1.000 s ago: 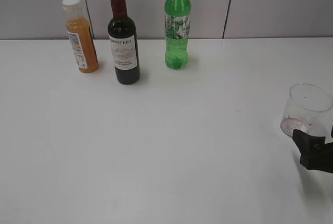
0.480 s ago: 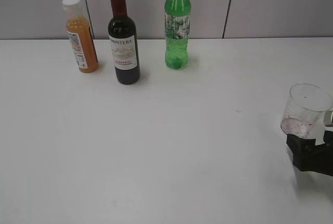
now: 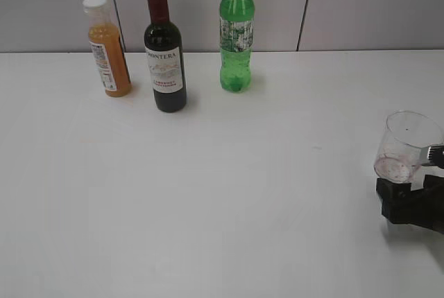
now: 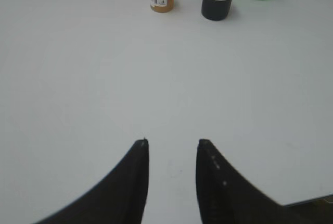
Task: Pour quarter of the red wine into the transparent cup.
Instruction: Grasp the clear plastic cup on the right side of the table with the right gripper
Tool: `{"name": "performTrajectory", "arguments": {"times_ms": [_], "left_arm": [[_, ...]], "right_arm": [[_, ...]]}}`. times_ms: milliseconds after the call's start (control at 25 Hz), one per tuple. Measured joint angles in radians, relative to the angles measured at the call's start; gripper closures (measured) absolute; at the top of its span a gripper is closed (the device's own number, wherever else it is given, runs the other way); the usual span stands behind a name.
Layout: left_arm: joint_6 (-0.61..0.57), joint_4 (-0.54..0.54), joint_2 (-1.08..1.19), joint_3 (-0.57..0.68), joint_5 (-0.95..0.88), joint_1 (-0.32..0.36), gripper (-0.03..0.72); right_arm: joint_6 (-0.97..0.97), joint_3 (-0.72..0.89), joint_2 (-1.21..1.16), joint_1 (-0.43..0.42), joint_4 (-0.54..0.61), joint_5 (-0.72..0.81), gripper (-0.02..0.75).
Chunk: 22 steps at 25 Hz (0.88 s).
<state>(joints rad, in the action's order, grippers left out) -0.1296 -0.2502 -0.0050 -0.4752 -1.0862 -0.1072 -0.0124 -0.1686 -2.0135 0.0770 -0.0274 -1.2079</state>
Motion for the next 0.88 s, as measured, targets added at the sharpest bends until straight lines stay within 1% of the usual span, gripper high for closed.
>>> {"name": "performTrajectory", "arguments": {"times_ms": [440,880], "left_arm": [[0.000,0.000,0.000,0.000,0.000,0.000,0.447],[0.000,0.000,0.000,0.000,0.000,0.000,0.447]], "right_arm": [[0.001,-0.054,-0.062,0.000,0.008,-0.037,0.075],[0.007,-0.115,-0.070,0.000,0.011,-0.015,0.078]]}}
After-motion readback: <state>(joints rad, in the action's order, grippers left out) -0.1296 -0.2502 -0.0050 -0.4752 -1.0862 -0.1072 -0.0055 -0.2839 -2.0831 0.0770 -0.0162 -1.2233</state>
